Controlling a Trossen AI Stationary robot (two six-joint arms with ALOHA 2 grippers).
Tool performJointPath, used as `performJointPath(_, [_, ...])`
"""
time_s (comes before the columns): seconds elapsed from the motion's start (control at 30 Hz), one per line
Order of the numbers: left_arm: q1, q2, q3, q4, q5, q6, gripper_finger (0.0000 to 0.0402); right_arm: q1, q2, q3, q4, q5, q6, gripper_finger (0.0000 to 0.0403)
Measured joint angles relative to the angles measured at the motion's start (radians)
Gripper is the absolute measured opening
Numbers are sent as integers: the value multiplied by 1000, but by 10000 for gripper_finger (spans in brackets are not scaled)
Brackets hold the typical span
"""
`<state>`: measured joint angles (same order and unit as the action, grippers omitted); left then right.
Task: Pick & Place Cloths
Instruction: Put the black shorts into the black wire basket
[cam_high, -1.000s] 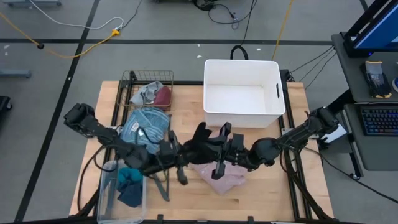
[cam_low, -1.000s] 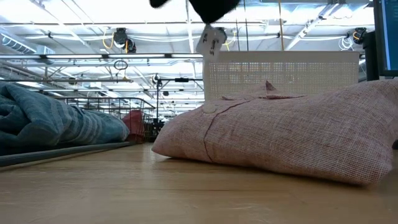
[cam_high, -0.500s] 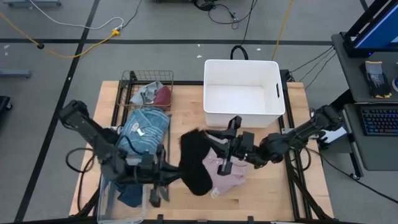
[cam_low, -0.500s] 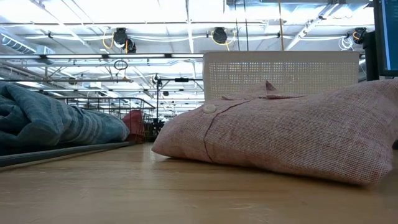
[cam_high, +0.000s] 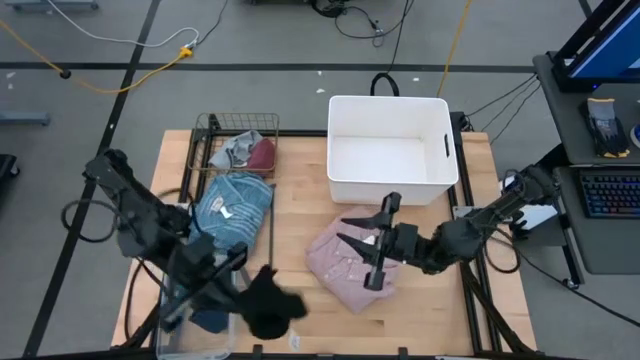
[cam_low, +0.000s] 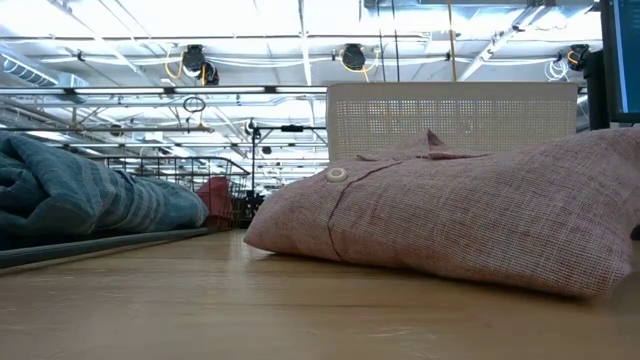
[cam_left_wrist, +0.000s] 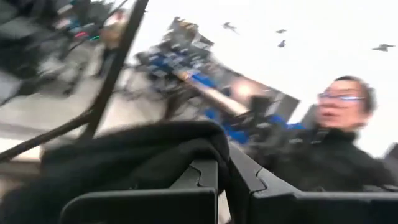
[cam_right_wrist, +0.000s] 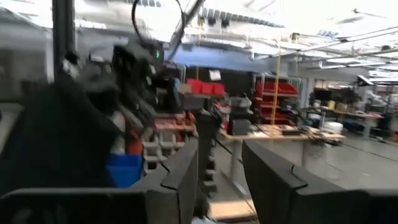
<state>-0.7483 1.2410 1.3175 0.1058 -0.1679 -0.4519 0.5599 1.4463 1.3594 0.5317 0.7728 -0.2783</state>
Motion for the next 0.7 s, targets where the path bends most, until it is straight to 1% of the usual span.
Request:
performJointPath(0.17, [3, -11, 1, 121, 142, 101, 1, 44, -36, 0, -120, 94, -37, 115])
performJointPath(0.27, [9, -6, 1, 159, 240, 158, 1, 63, -52, 0, -157, 95, -59, 114])
performJointPath(0.37, [19, -3, 1, 180, 272, 171, 1, 71, -68, -1, -169, 95, -64, 114])
performJointPath(0.53, [25, -2, 1, 182, 282, 191, 1, 71, -71, -1, -173, 95, -82, 114])
performJointPath(0.6, [29, -2, 1, 192, 251, 209, 1, 71, -72, -1, -171, 95, -83, 114])
performJointPath(0.63, [30, -2, 1, 196, 200, 222, 1, 71, -72, -1, -171, 95, -83, 114])
performJointPath(0.7, [35, -2, 1, 199, 35, 241, 1, 71, -72, -1, -172, 95, -82, 114])
